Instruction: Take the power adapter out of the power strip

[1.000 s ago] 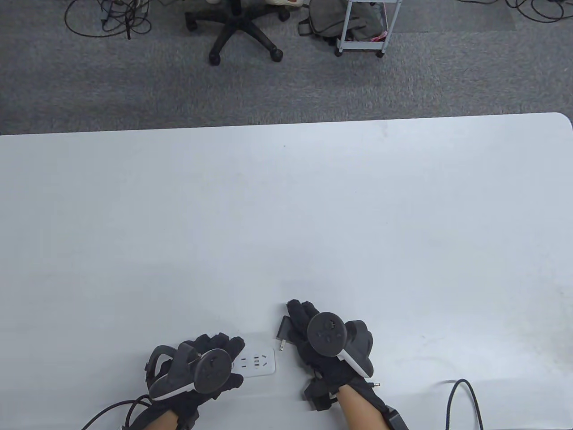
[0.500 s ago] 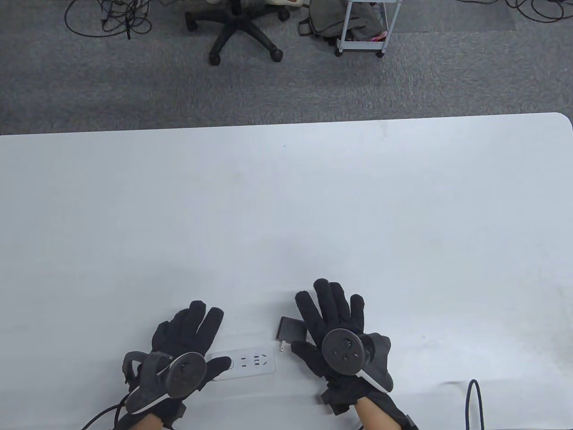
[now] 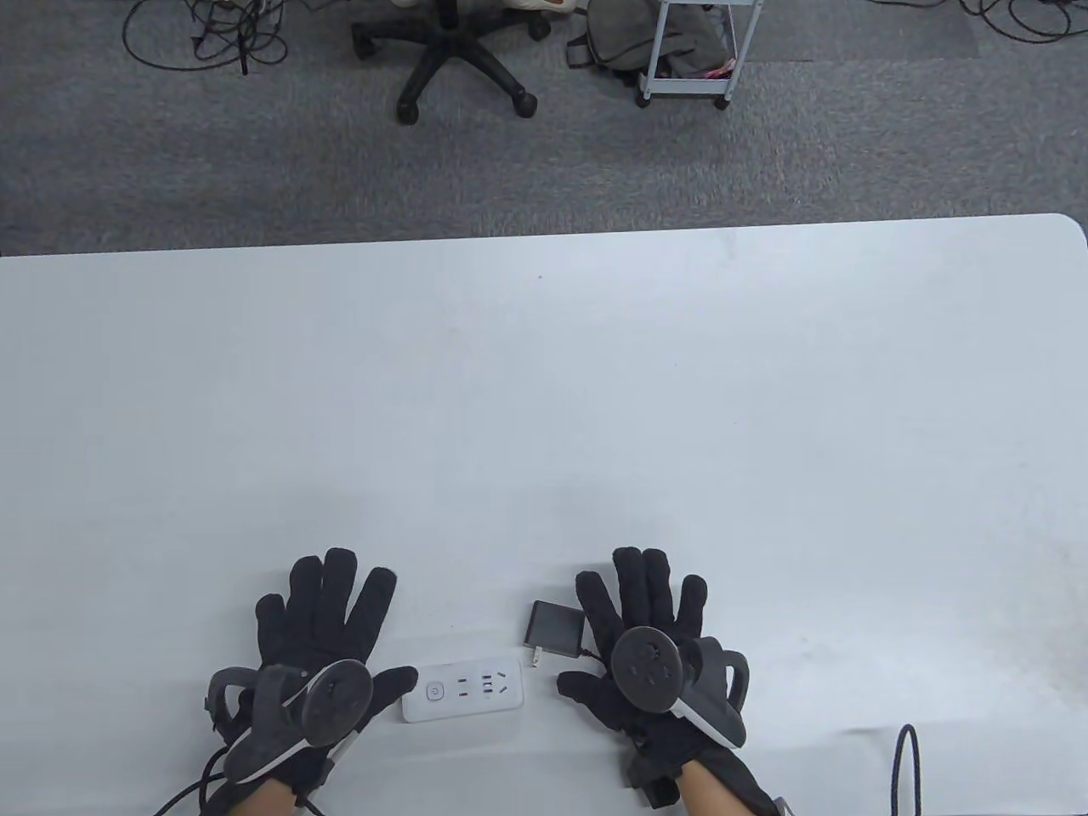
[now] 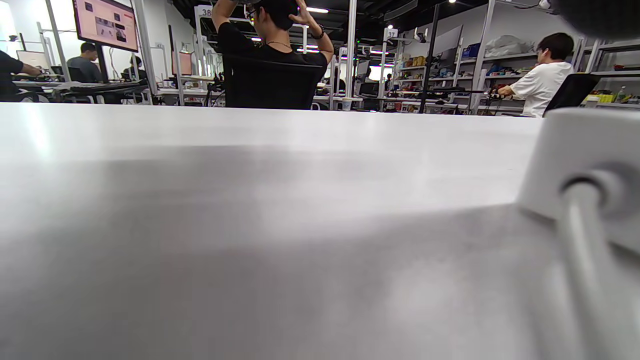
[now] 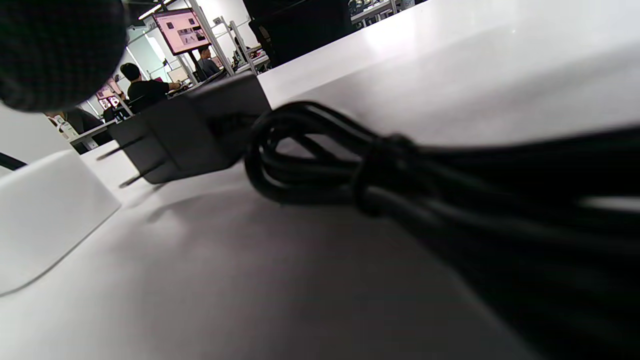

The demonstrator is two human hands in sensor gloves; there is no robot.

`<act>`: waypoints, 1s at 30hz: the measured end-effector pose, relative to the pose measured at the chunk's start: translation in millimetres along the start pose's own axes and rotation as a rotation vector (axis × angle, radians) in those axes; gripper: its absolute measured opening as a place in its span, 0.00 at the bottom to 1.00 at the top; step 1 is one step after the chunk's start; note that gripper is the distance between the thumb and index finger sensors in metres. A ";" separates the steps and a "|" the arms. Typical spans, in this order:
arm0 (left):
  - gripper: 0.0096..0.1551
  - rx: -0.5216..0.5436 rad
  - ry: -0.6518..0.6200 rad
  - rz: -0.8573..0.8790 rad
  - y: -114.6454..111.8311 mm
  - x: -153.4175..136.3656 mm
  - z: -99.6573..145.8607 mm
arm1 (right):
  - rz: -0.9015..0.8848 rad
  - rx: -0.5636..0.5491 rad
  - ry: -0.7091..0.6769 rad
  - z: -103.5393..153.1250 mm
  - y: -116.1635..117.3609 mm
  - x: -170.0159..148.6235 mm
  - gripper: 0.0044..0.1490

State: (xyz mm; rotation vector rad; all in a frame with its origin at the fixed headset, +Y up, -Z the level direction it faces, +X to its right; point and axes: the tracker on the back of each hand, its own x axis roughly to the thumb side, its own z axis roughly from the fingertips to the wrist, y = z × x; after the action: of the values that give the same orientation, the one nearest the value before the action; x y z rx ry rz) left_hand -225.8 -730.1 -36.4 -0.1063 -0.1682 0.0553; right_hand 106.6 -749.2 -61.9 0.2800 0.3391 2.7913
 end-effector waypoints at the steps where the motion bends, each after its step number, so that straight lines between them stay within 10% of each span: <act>1: 0.61 -0.003 0.009 0.010 -0.2 -1.8 -0.2 | -0.004 0.000 -0.001 -0.1 0.0 -0.2 0.64; 30: 0.60 -0.051 0.005 0.059 -2.9 -6.4 -4.7 | -0.101 0.000 -0.004 -0.4 -4.4 -4.5 0.63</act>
State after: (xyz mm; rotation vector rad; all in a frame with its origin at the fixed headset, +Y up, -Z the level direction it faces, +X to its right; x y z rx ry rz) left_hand -231.1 -733.9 -41.8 -0.1620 -0.1611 0.1098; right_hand 111.9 -746.7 -64.2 0.2615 0.3425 2.6915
